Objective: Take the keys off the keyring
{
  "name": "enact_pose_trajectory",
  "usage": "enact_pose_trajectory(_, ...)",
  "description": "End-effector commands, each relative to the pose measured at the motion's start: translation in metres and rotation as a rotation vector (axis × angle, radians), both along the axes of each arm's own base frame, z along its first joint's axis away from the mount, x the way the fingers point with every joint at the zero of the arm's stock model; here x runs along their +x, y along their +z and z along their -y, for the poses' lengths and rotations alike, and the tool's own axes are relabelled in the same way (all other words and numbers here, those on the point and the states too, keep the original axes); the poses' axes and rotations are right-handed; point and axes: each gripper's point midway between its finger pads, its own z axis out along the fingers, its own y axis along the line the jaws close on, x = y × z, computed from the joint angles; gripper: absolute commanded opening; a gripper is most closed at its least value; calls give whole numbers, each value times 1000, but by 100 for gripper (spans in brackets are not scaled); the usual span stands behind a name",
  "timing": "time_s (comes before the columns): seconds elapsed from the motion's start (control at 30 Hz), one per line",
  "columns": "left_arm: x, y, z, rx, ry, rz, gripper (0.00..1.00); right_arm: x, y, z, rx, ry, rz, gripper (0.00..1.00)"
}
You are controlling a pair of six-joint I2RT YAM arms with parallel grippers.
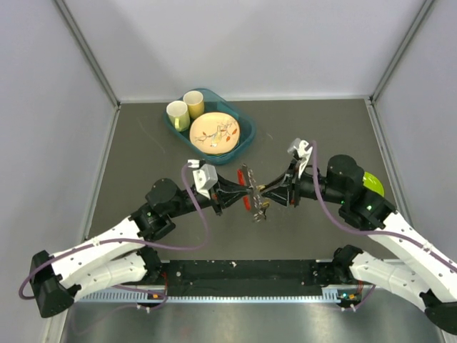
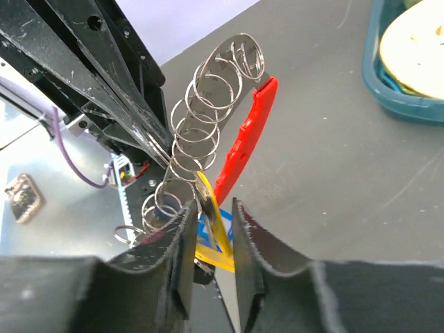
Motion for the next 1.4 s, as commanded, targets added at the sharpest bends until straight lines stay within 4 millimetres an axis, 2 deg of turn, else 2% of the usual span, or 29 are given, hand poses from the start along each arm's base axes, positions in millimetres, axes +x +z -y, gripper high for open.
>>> enact_pose_trajectory(0.0,-12,36,3,-96,-73,71,0,3,32,19,52,-73,146,31)
enact_pose_trajectory(0.17,-19,30,7,-72,-129,72,0,-5,59,27,92,-64,256,34)
enact_pose_trajectory(0.3,-21,29,9,-70,-146,69,0,-15,69,21,121,16,315,27)
enact_pose_trajectory(0.43,-24,31,9,-74,-161,72,0,-30,76,13,181,120,366,26)
enact_pose_trajectory(0.63,-26,32,10,-70,-177,72,0,-37,70,7,204,190,422,26)
enact_pose_trajectory(0.73,-27,33,9,-70,-179,74,0,-39,60,4,187,223,419,26)
enact_pose_trajectory(1.0,-26,34,11,-67,-181,72,0,-32,38,-3,137,228,417,26)
enact_pose_trajectory(1.17,-26,34,11,-63,-178,73,0,-32,28,-8,114,241,406,20)
enact_pose_trajectory(1.37,-25,33,11,-64,-174,71,0,-33,21,-13,95,248,385,17)
